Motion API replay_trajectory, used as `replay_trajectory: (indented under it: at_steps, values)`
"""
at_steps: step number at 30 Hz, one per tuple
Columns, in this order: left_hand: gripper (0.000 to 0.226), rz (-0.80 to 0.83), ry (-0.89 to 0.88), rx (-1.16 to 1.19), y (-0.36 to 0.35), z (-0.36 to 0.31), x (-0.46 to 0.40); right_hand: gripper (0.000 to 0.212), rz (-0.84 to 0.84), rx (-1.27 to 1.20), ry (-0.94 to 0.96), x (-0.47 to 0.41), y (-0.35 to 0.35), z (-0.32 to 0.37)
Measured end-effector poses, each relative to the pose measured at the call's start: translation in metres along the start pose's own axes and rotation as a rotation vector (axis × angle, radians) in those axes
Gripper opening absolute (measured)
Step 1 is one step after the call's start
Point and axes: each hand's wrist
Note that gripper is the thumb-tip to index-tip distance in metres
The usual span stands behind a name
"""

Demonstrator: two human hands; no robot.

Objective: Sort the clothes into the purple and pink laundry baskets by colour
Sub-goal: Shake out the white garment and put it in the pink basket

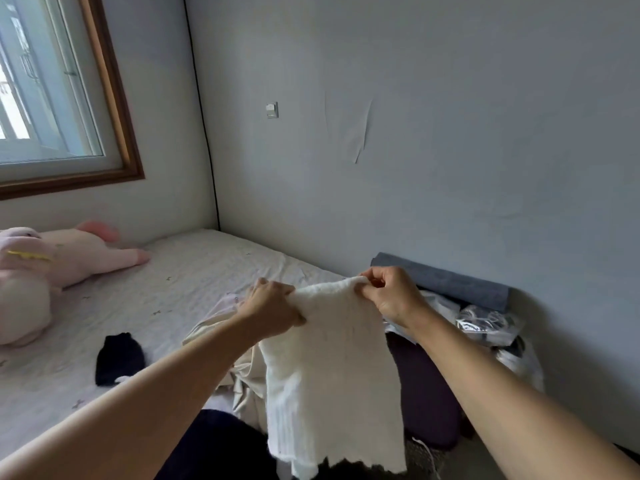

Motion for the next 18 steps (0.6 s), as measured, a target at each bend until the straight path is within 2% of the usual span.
replay_trajectory:
  at_steps: [1, 3, 6, 8, 9, 11, 14, 18]
  values:
    - [0.027, 0.008, 0.005, 0.008, -0.003, 0.0, -0.002, 0.004, 0.058, -0.036, 0.001, 0.003, 0.001, -0.003]
    - [0.018, 0.013, 0.038, 0.061, -0.009, -0.005, -0.002, 0.031, 0.21, -0.042, 0.039, 0.009, 0.006, -0.008]
    - [0.017, 0.05, 0.029, 0.105, -0.022, -0.012, 0.002, 0.086, 0.395, 0.249, 0.135, 0.017, 0.007, -0.011]
    - [0.007, 0.087, -0.033, 0.066, -0.028, -0.019, 0.007, 0.096, 0.425, 0.478, 0.176, 0.022, 0.0, -0.015]
    - [0.013, 0.115, -0.056, 0.047, -0.032, -0.023, 0.008, 0.092, 0.408, 0.557, 0.186, 0.023, -0.004, -0.018]
    - [0.021, 0.17, -0.106, 0.034, -0.04, -0.026, 0.008, 0.069, 0.329, 0.632, 0.188, 0.025, -0.01, -0.03]
    - [0.024, 0.226, -0.18, 0.033, -0.06, -0.026, 0.005, 0.041, 0.2, 0.688, 0.147, 0.033, -0.012, -0.049]
    - [0.023, 0.256, -0.256, 0.03, -0.093, -0.031, -0.007, 0.031, 0.128, 0.715, 0.078, 0.042, -0.009, -0.076]
Point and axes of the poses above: each hand's wrist, its own x-axis away from the middle knuckle, its own y-axis out of the back of the hand, z = x × y, and after that the axes turned 8 degrees about x, right-handed
